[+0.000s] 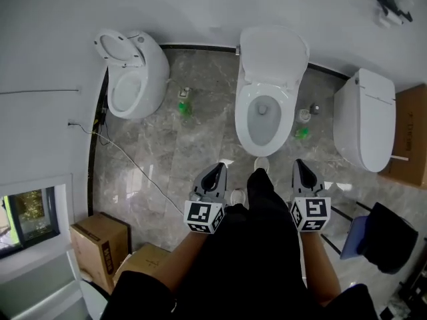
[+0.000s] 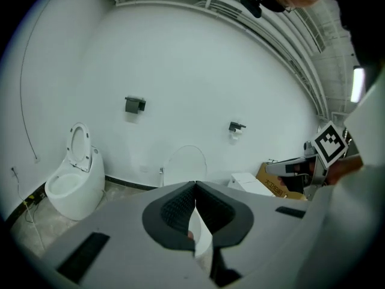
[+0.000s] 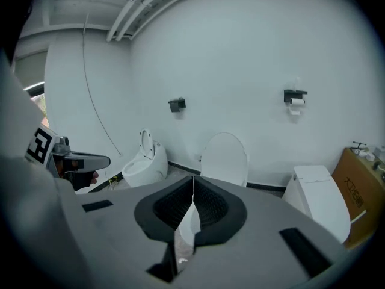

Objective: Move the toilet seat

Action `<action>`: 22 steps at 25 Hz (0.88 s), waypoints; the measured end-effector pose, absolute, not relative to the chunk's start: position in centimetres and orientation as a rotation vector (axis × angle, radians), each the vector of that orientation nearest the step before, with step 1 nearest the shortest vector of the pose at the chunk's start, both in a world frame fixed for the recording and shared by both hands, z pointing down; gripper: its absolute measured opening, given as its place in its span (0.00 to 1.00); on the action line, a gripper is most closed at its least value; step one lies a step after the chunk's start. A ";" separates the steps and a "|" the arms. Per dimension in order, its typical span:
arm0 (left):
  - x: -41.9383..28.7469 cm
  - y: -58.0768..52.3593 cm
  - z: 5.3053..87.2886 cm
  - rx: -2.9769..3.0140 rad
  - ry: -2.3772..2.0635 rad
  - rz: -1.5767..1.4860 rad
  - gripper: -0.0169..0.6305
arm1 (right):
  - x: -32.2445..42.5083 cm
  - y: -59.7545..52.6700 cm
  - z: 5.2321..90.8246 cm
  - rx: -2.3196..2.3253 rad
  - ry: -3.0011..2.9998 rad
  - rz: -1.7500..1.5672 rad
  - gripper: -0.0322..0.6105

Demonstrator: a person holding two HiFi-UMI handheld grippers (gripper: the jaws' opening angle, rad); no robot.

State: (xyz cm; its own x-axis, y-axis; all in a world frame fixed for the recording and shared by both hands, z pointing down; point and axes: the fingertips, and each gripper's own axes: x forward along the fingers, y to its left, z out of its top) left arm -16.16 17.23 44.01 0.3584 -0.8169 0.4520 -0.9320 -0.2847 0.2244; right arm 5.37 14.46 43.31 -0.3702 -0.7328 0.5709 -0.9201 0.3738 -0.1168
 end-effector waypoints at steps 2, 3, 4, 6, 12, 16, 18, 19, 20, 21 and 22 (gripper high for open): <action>-14.9 15.1 45.4 2.158 -1.491 0.362 0.05 | 5.8 13.1 45.0 1.401 -2.243 0.656 0.10; -14.1 14.2 46.1 2.151 -1.471 0.375 0.05 | 5.7 12.5 45.7 1.374 -2.279 0.675 0.10; -13.5 13.5 46.9 2.147 -1.450 0.392 0.05 | 5.6 12.0 46.3 1.339 -2.310 0.679 0.10; -12.3 12.2 48.6 2.142 -1.412 0.427 0.05 | 5.3 11.0 47.6 1.266 -2.340 0.655 0.10; -11.3 8.2 54.2 2.121 -1.398 0.505 0.05 | 5.2 7.5 54.5 1.128 -2.280 0.627 0.10; -12.2 6.6 59.3 2.053 -1.402 0.507 0.05 | 5.4 6.8 61.0 1.104 -2.222 0.739 0.10; -12.9 6.1 62.8 2.011 -1.432 0.542 0.05 | 5.5 6.9 64.5 1.085 -2.186 0.772 0.10; -13.1 5.9 64.7 1.997 -1.444 0.572 0.05 | 5.7 6.9 66.2 1.082 -2.164 0.782 0.10; -13.3 5.6 66.7 1.985 -1.446 0.595 0.05 | 5.9 6.8 67.9 1.088 -2.143 0.795 0.10; -13.3 5.2 68.6 1.973 -1.442 0.602 0.05 | 6.3 6.6 69.5 1.107 -2.121 0.813 0.10; -13.4 4.8 70.4 1.953 -1.437 0.594 0.05 | 6.6 6.4 71.1 1.133 -2.098 0.838 0.10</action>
